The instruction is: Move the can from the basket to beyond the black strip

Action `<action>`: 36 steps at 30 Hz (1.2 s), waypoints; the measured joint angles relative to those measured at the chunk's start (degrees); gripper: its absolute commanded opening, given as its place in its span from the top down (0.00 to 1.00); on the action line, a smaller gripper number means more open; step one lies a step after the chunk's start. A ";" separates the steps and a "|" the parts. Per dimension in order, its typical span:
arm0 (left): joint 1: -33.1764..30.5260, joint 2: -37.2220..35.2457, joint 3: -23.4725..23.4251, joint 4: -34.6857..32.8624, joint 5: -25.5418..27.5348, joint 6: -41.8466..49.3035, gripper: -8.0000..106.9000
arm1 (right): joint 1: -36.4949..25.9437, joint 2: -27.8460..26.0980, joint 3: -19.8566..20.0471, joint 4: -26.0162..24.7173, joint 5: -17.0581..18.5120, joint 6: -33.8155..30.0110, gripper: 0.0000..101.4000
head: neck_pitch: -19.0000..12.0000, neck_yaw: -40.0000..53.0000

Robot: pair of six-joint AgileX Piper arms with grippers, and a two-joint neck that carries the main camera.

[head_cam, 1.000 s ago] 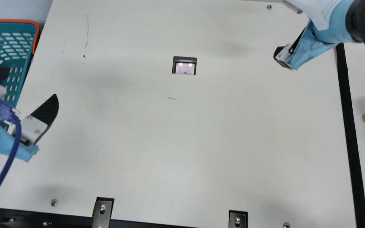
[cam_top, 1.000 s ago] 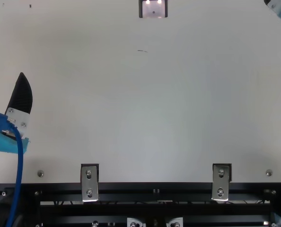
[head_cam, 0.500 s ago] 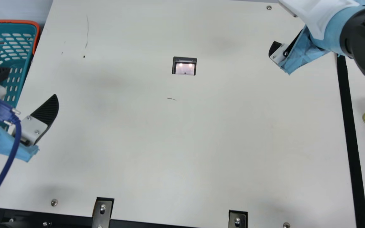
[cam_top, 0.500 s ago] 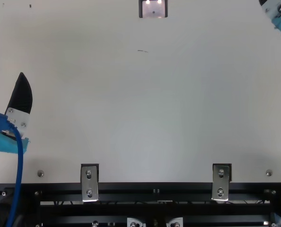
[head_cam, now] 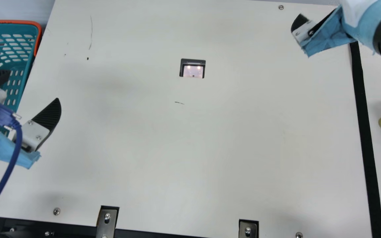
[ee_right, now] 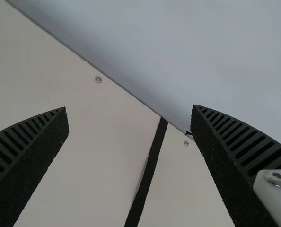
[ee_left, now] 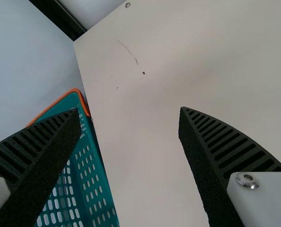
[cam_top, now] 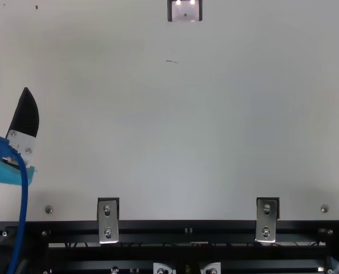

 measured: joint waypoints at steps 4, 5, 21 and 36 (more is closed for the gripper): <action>0.00 0.00 0.00 0.00 0.00 0.00 0.15 | -0.95 -4.49 3.86 -6.90 -1.95 11.08 0.00 | 0.00 0.00; 0.00 0.00 0.00 0.00 0.00 0.00 0.15 | -0.95 -5.84 5.00 -8.55 -1.95 13.90 0.00 | 0.00 0.00; -0.49 -1.35 0.68 3.50 -0.70 -3.39 0.15 | 9.77 -28.09 24.19 -32.23 8.76 54.29 0.00 | 0.00 0.00; -0.11 -2.77 1.28 5.14 -0.95 -5.75 0.15 | 14.89 -33.64 29.53 -36.81 14.50 65.26 0.00 | 0.00 0.00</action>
